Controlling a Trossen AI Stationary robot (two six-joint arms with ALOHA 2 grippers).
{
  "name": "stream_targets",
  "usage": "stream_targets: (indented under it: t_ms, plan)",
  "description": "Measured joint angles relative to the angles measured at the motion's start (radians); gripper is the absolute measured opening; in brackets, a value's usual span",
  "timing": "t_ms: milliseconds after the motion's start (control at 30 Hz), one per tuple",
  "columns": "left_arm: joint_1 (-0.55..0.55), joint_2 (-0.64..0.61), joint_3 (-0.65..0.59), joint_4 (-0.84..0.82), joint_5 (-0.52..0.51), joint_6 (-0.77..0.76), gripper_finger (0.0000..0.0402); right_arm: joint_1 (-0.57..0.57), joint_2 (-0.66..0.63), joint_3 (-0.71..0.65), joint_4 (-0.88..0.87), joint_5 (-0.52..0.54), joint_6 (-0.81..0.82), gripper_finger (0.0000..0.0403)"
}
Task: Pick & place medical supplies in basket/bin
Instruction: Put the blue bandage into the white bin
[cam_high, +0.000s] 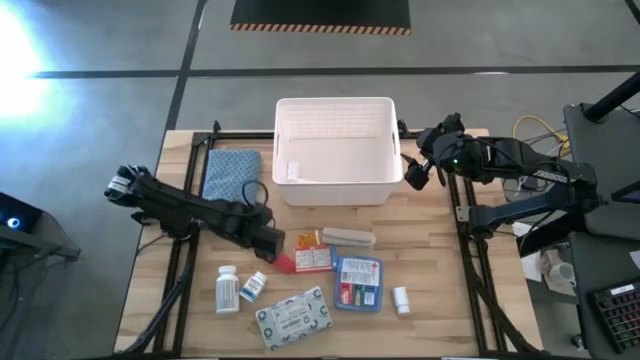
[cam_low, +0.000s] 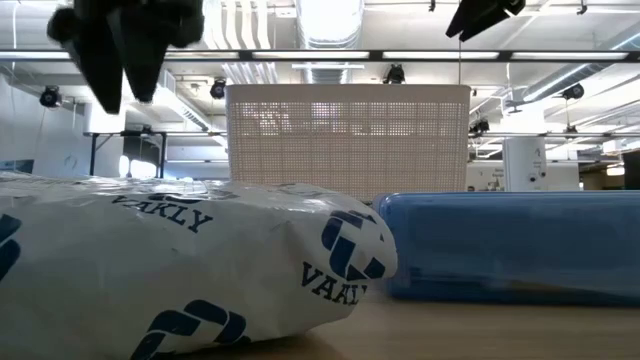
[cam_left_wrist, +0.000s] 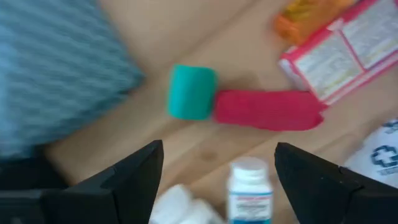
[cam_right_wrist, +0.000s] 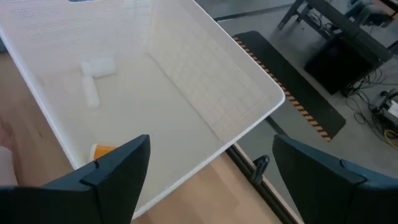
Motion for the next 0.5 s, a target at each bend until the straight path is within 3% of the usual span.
stream_targets:
  t_ms: [500]
  plan:
    - [0.004, -0.001, -0.314, 0.318, 0.013, -0.026, 0.0285, 0.000, -0.001, -0.001, -0.001, -0.028, 0.027, 0.0328]
